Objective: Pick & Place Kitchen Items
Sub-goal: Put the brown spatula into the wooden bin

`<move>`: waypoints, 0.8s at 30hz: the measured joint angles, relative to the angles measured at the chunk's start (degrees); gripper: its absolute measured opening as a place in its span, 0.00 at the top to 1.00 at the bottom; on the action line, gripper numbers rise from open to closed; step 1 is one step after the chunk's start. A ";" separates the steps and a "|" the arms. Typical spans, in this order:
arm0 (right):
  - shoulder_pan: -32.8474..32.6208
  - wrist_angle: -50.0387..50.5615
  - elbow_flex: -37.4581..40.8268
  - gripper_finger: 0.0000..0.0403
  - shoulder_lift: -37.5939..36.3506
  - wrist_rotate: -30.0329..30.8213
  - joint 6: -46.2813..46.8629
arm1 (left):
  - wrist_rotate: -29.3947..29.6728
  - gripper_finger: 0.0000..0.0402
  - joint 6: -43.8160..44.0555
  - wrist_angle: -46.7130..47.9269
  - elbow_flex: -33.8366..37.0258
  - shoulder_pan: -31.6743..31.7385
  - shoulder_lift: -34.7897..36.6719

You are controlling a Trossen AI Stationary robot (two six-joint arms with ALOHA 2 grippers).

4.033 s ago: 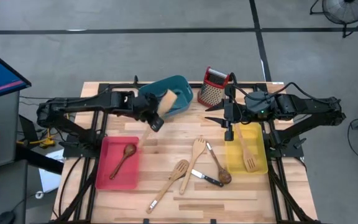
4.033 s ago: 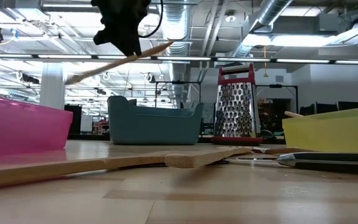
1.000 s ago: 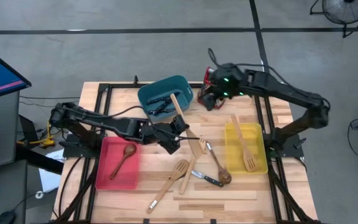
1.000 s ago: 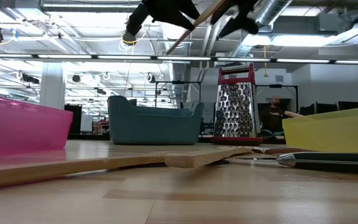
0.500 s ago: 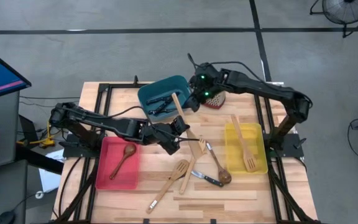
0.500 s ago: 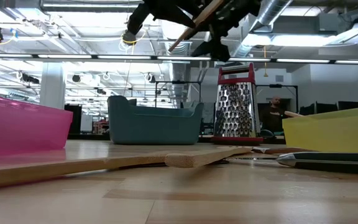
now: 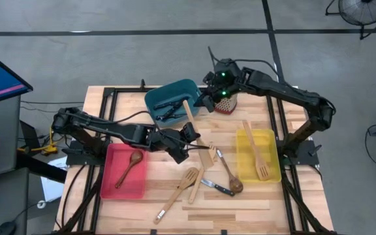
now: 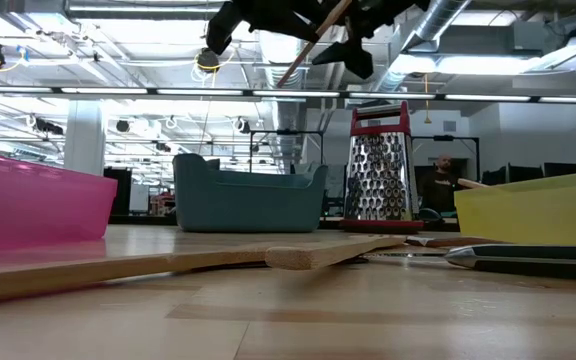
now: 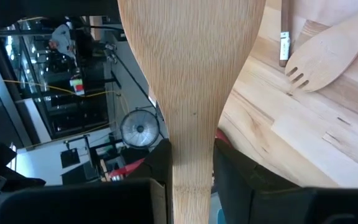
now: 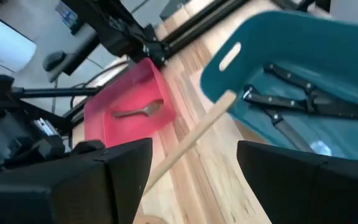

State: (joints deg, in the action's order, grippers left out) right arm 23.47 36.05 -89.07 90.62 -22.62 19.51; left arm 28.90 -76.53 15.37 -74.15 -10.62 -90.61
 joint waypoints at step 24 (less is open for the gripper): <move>-3.93 -3.13 0.01 0.49 6.18 -1.05 0.54 | 0.13 0.84 -1.84 -0.89 0.00 0.43 0.02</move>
State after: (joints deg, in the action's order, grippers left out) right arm 19.54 32.92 -89.06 96.79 -23.67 20.05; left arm 29.04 -78.38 14.48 -74.15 -10.20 -90.59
